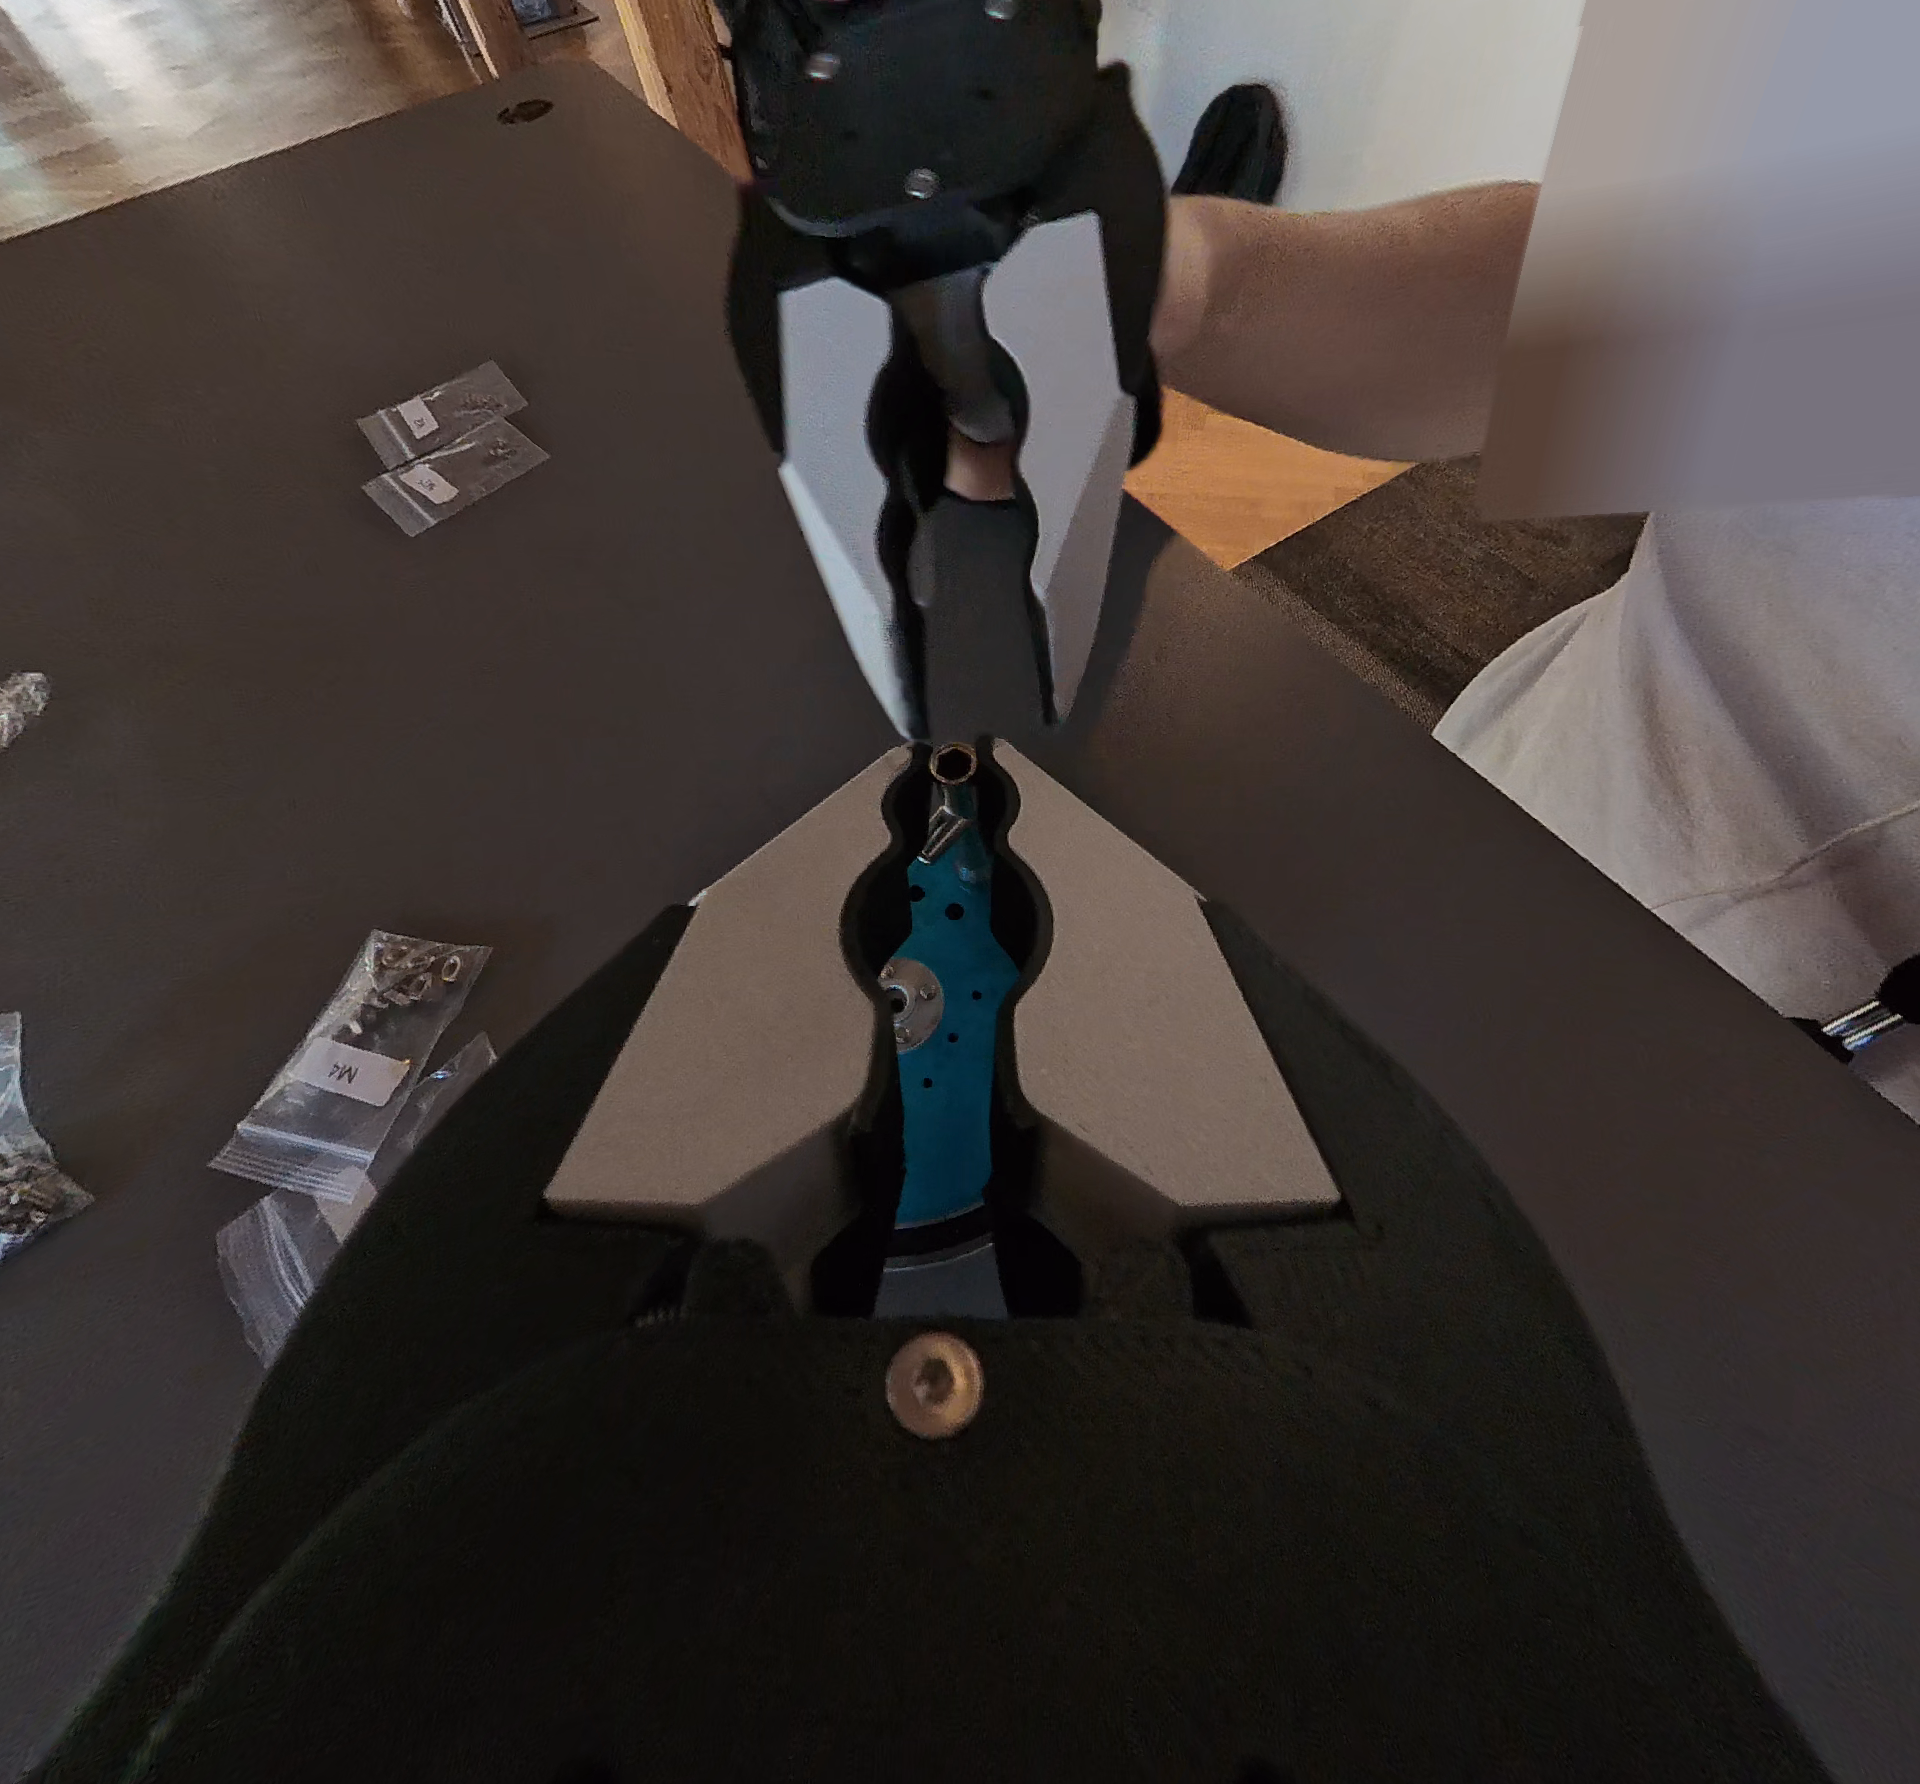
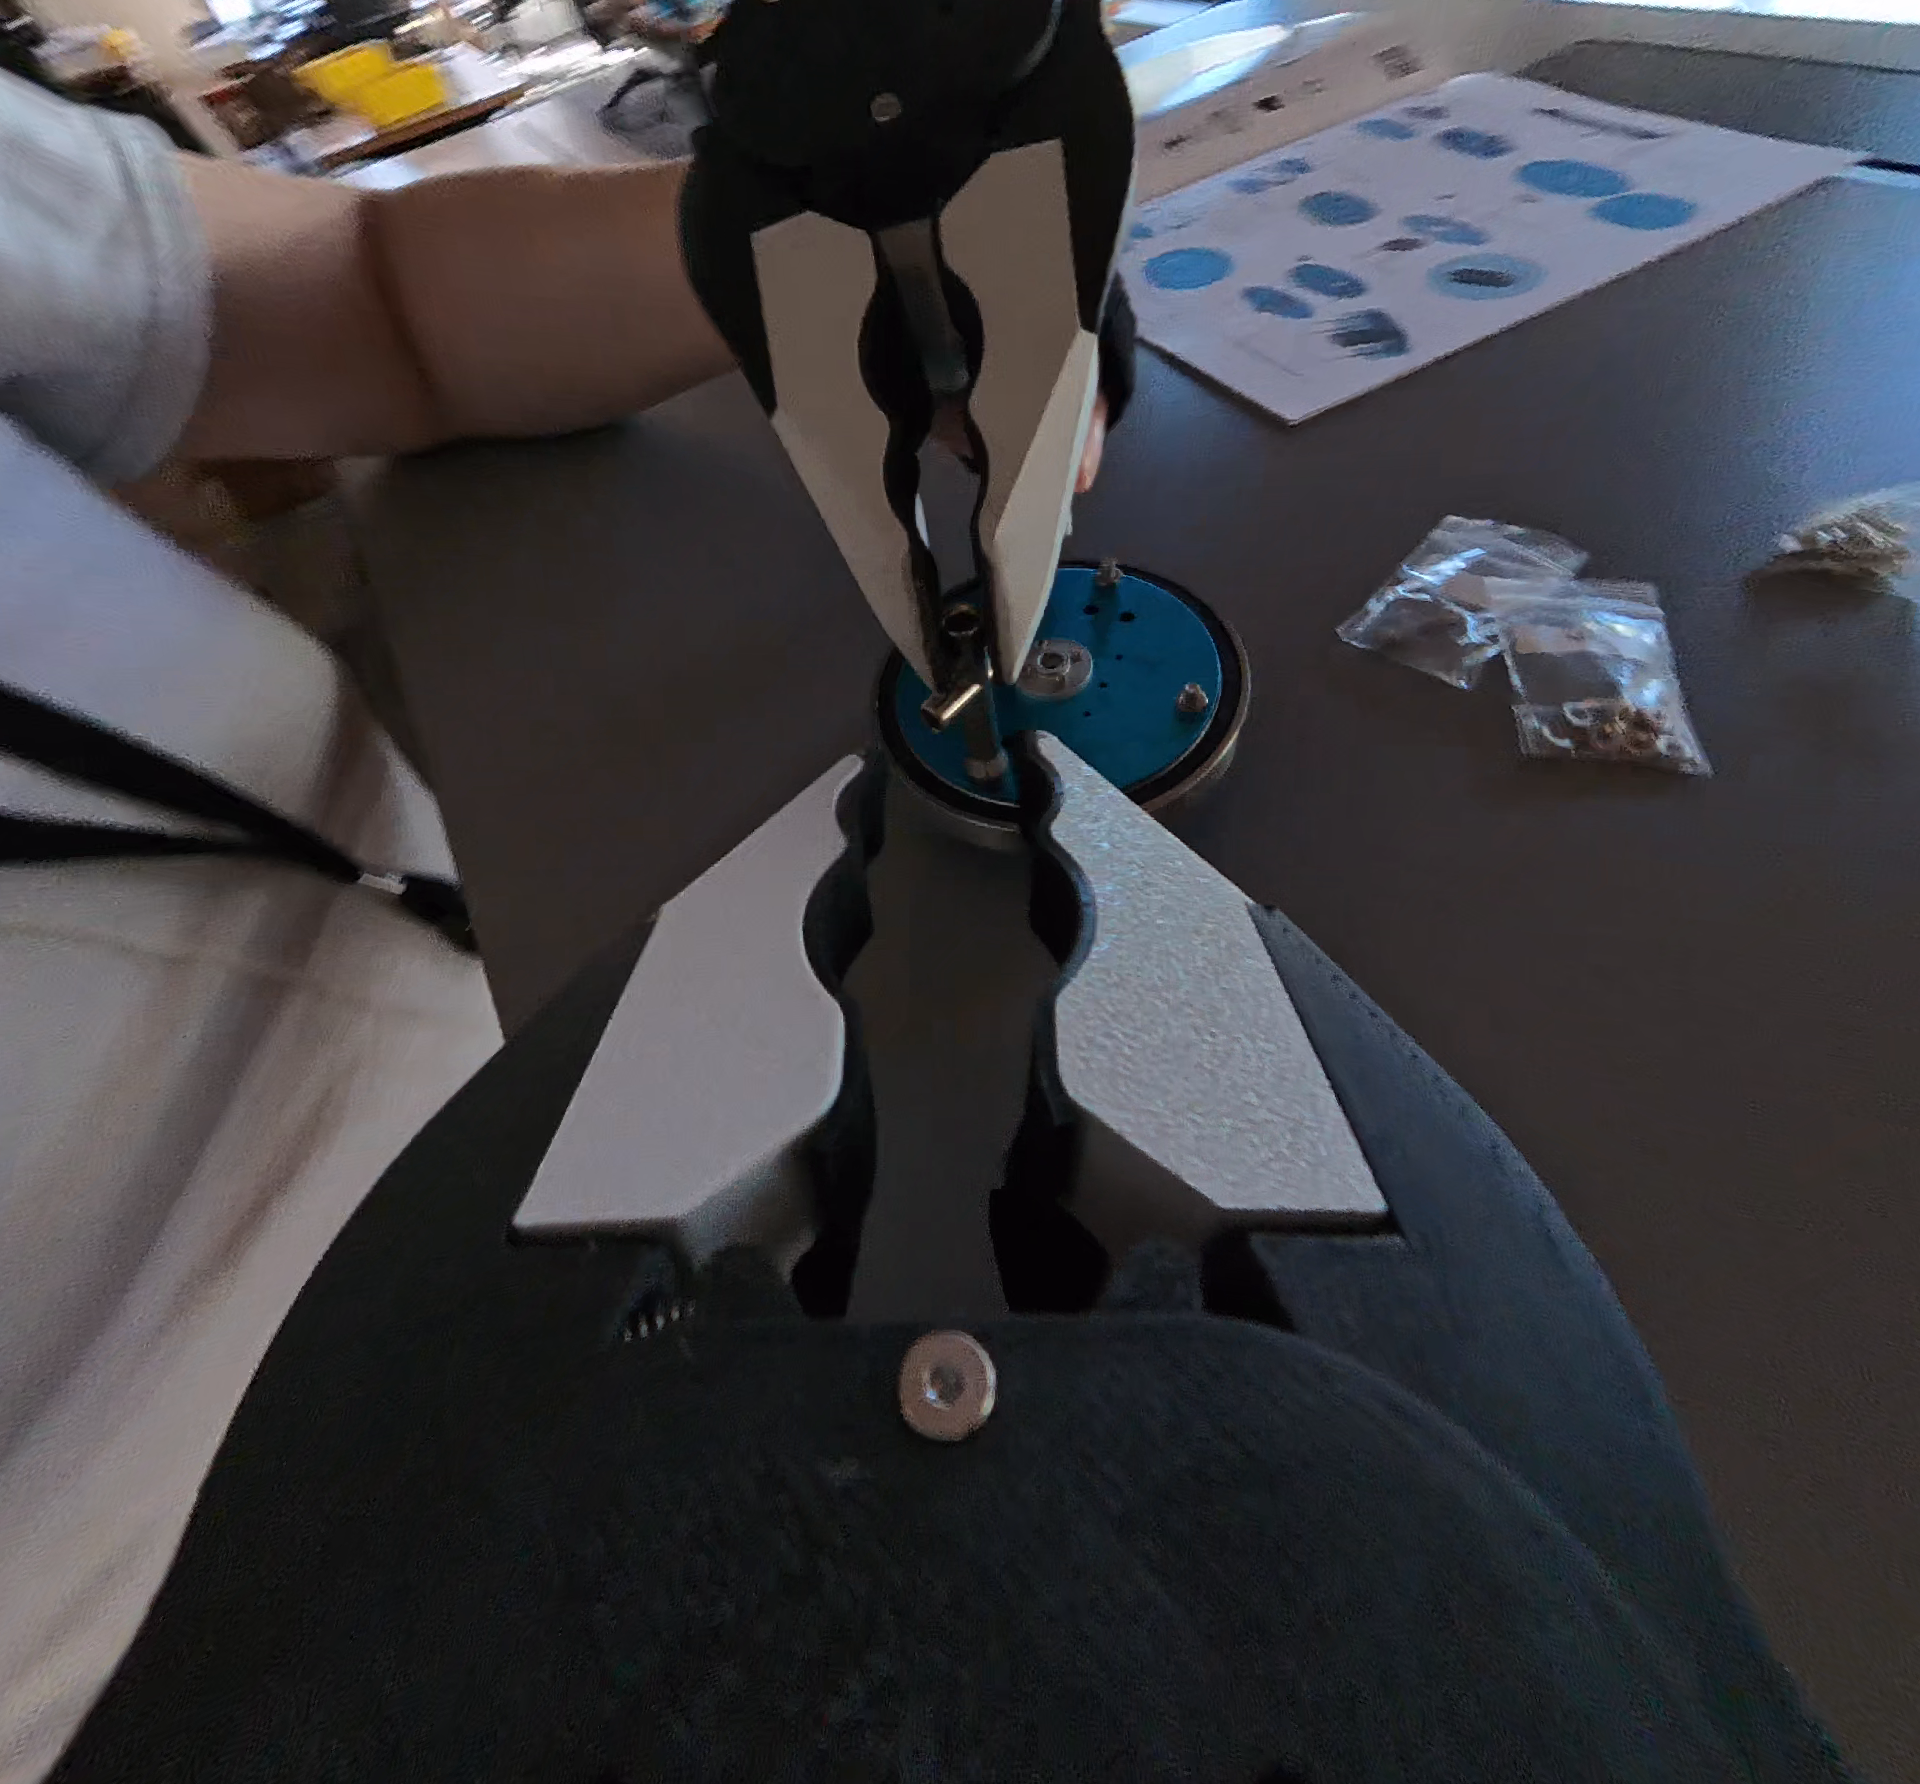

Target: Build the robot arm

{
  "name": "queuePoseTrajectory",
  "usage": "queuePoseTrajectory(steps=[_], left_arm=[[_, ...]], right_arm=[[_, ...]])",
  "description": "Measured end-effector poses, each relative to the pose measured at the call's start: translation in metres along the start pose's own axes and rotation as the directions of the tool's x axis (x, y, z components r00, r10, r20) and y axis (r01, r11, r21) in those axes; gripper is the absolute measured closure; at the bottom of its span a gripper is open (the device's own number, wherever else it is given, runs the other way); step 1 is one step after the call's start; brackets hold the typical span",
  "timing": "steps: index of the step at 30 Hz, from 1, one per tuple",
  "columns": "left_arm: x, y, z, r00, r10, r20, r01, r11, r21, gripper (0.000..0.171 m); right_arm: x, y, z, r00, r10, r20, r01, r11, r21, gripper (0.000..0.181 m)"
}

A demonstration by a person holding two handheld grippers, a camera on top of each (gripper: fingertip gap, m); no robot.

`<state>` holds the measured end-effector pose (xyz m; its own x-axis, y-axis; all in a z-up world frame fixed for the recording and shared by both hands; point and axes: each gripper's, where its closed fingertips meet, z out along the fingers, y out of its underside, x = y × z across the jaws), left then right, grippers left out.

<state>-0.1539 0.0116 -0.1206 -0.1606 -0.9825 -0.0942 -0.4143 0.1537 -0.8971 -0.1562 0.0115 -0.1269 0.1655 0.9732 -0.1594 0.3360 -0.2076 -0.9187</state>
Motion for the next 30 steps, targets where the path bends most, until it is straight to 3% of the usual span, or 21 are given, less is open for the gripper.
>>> queuePoseTrajectory(steps=[2, 4, 5, 8, 10, 14, 16, 17, 20, 26, 30], left_arm=[[0.000, 0.000, 0.000, 1.000, 0.009, -0.003, -0.009, 1.000, 0.001, 0.164], [0.001, 0.000, 0.000, 1.000, 0.007, -0.009, -0.007, 1.000, 0.009, 0.164], [0.001, 0.000, 0.000, 1.000, 0.012, -0.011, -0.012, 1.000, 0.016, 0.164], [0.001, -0.001, 0.001, 1.000, -0.002, -0.026, 0.003, 1.000, 0.031, 0.164], [0.002, -0.001, 0.001, 0.999, 0.007, -0.034, -0.006, 0.999, 0.034, 0.164], [0.004, -0.002, 0.004, 0.998, 0.005, -0.064, -0.003, 0.999, 0.041, 0.164], [0.006, -0.003, 0.004, 0.997, 0.009, -0.077, -0.005, 0.999, 0.052, 0.164], [0.007, -0.003, 0.004, 0.996, 0.012, -0.084, -0.007, 0.998, 0.056, 0.164], [0.008, 0.000, 0.001, 0.997, 0.025, -0.078, -0.019, 0.997, 0.079, 0.164], [0.006, 0.000, 0.000, 0.997, 0.013, -0.079, -0.004, 0.994, 0.111, 0.164], [0.005, 0.000, 0.001, 0.997, 0.022, -0.079, -0.013, 0.994, 0.111, 0.164]], right_arm=[[0.000, -0.005, -0.004, 0.996, -0.070, 0.063, 0.072, 0.997, -0.036, 0.149], [0.001, -0.005, -0.005, 0.952, -0.302, 0.049, 0.306, 0.945, -0.119, 0.140], [0.004, -0.009, -0.006, 0.892, -0.451, 0.011, 0.448, 0.882, -0.149, 0.138], [-0.001, -0.025, -0.001, 0.605, -0.796, 0.010, 0.780, 0.591, -0.207, 0.139], [0.000, -0.025, 0.002, 0.403, -0.910, 0.099, 0.880, 0.356, -0.313, 0.141], [-0.007, -0.019, 0.005, 0.101, -0.940, 0.326, 0.938, -0.019, -0.345, 0.146], [-0.006, -0.017, 0.008, -0.014, -0.911, 0.413, 0.932, -0.162, -0.324, 0.147], [-0.006, -0.015, 0.010, -0.041, -0.892, 0.449, 0.931, -0.197, -0.308, 0.147], [-0.004, -0.015, 0.015, -0.020, -0.855, 0.518, 0.938, -0.195, -0.285, 0.148], [-0.005, -0.019, 0.018, 0.108, -0.828, 0.550, 0.958, -0.061, -0.281, 0.159], [-0.005, -0.018, 0.016, 0.133, -0.820, 0.557, 0.965, -0.020, -0.261, 0.166]])
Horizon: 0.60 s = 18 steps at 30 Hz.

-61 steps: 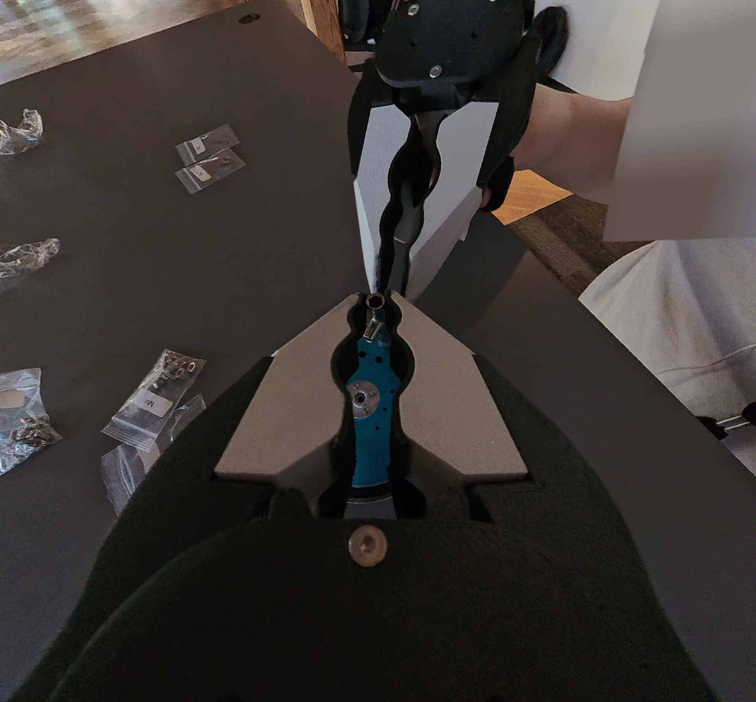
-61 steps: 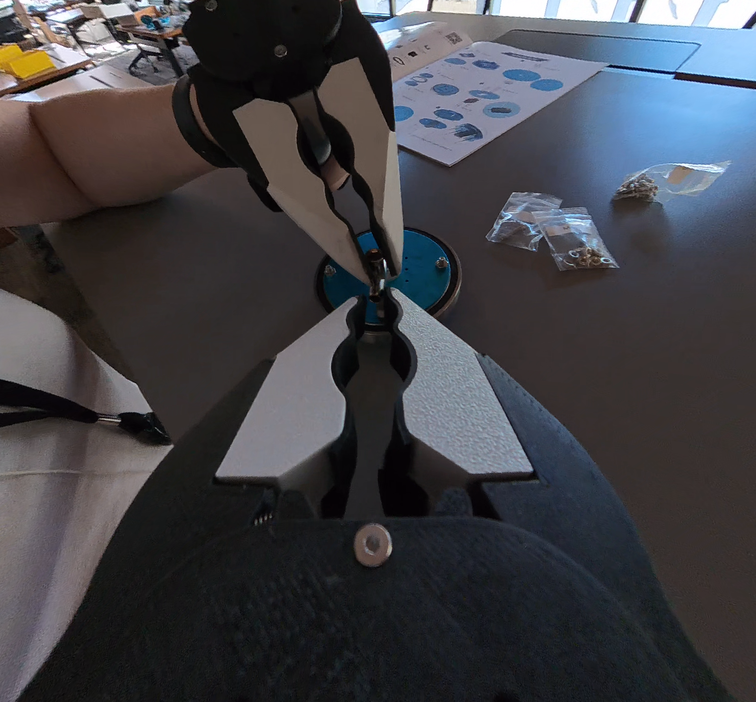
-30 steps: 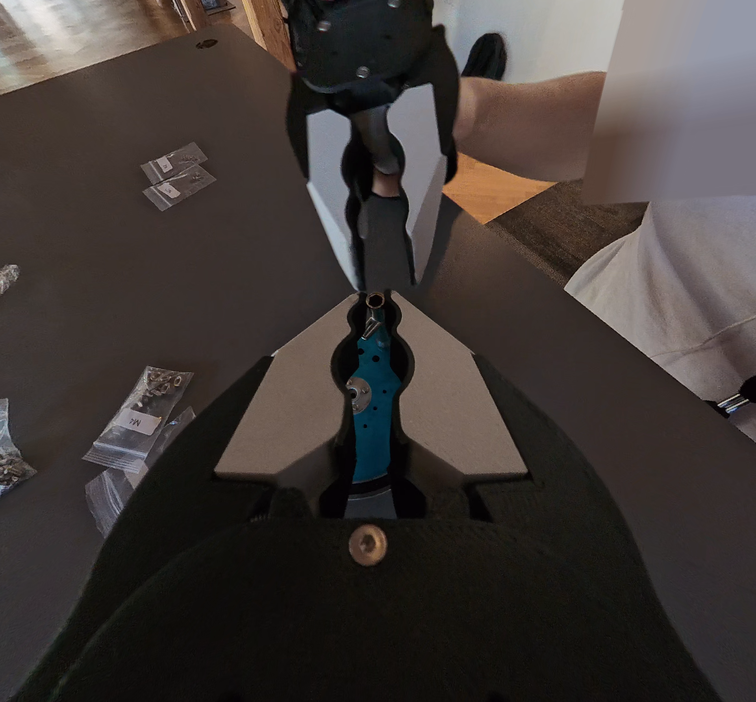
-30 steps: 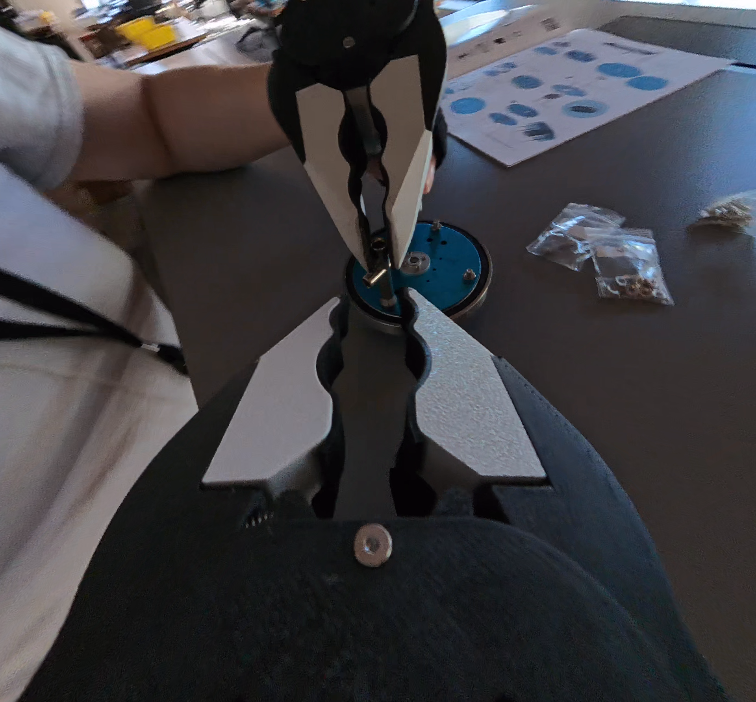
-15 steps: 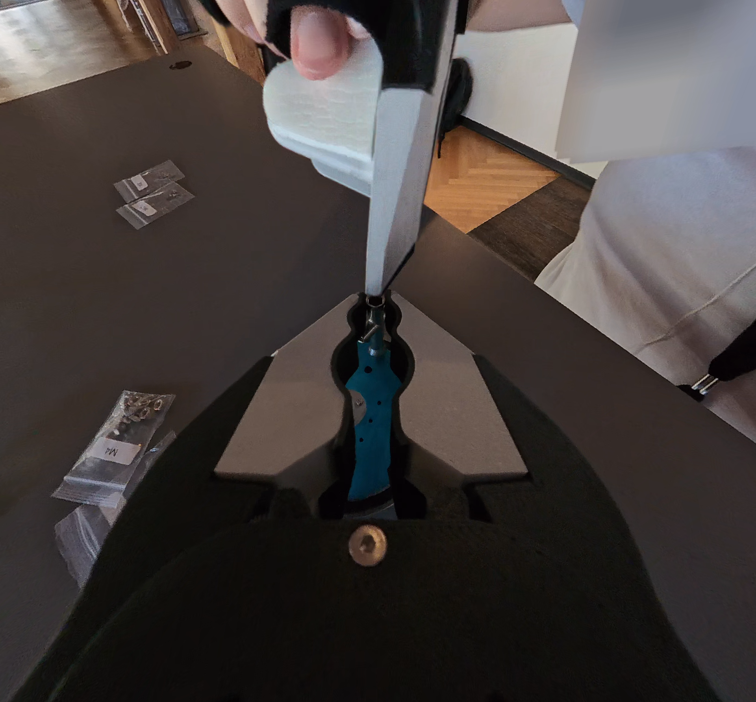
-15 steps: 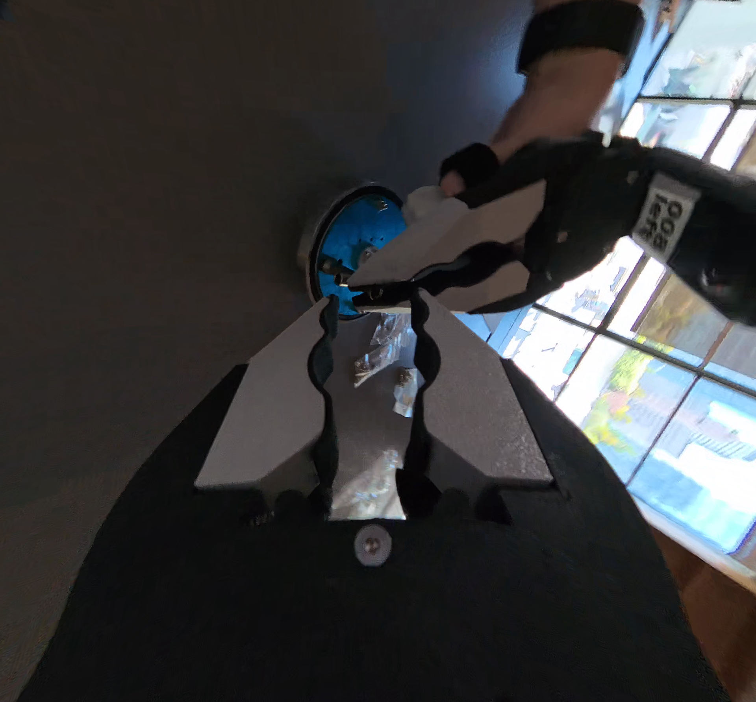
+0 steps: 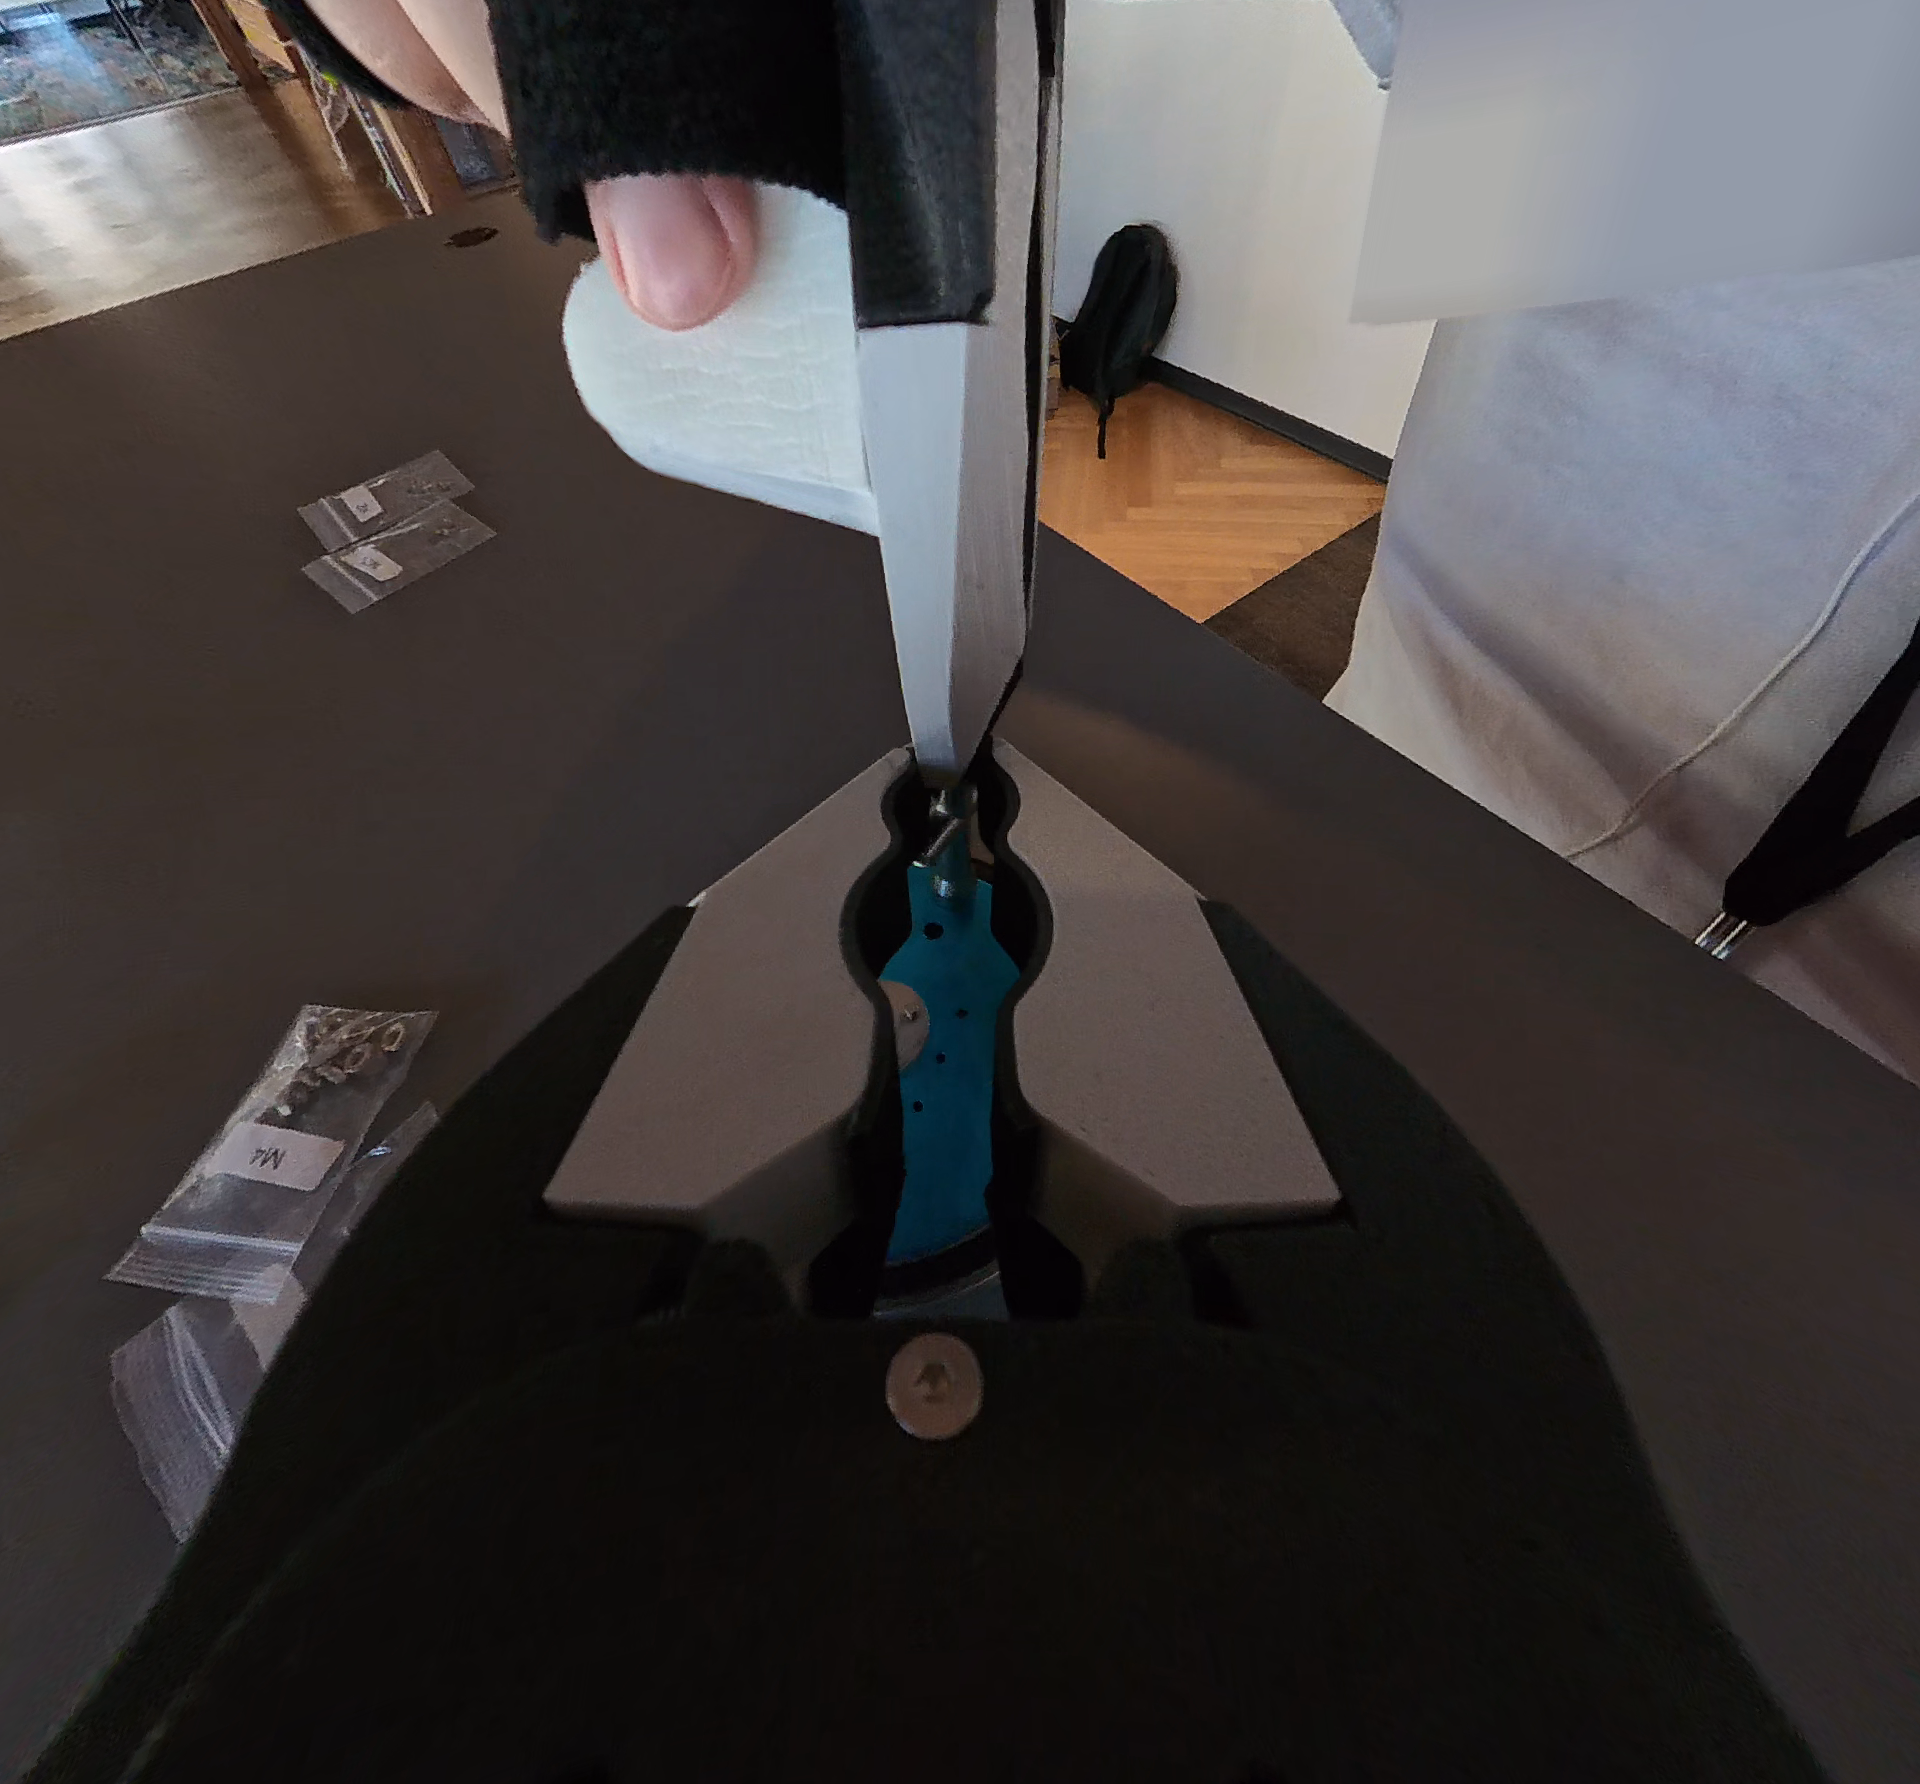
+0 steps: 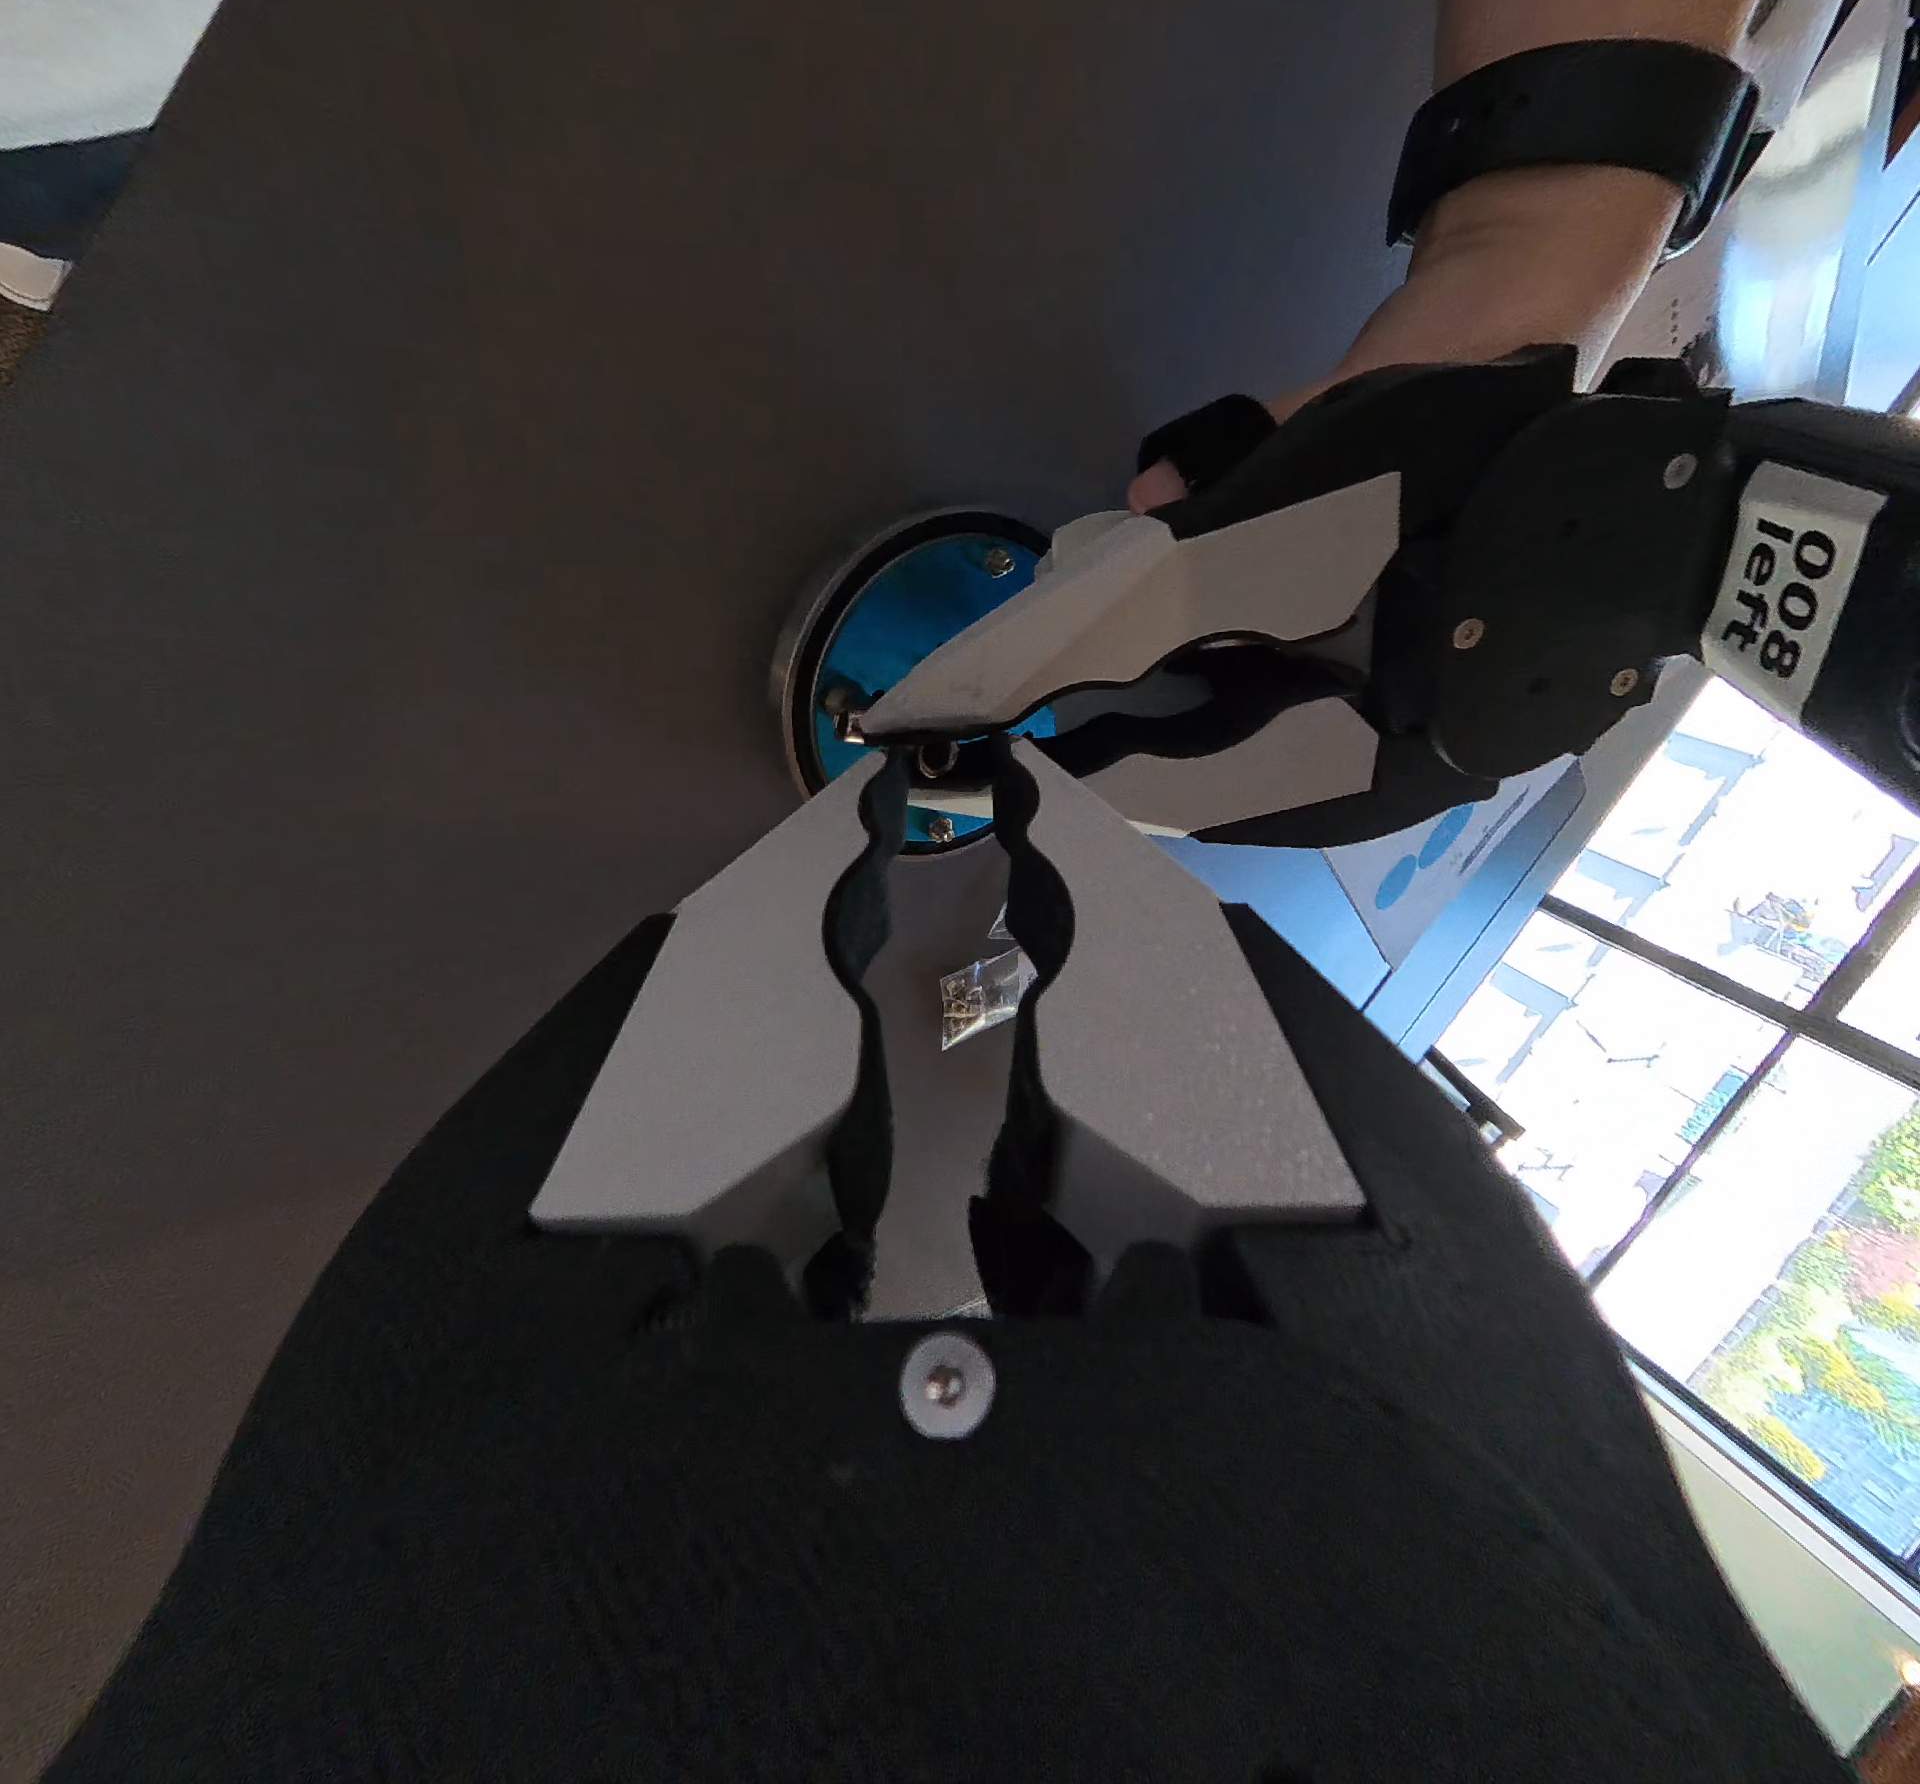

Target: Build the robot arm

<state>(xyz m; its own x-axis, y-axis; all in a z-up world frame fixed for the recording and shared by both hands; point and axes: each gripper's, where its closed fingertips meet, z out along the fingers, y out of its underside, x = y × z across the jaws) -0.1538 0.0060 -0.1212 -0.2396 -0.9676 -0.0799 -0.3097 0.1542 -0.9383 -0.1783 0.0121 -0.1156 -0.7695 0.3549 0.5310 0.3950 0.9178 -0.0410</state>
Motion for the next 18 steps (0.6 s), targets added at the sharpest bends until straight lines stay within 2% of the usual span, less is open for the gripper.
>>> queuePoseTrajectory(steps=[8, 18], left_arm=[[-0.0012, 0.0030, -0.0005, 0.999, -0.037, -0.023, 0.037, 0.999, 0.018, 0.164], [-0.0024, 0.0039, -0.0040, 0.999, -0.041, -0.019, 0.041, 0.999, 0.022, 0.165]], right_arm=[[-0.0022, 0.0024, 0.0021, 0.976, 0.080, 0.202, -0.075, 0.997, -0.031, 0.166], [-0.0025, 0.0029, 0.0029, 0.973, 0.095, 0.209, -0.091, 0.995, -0.027, 0.173]])
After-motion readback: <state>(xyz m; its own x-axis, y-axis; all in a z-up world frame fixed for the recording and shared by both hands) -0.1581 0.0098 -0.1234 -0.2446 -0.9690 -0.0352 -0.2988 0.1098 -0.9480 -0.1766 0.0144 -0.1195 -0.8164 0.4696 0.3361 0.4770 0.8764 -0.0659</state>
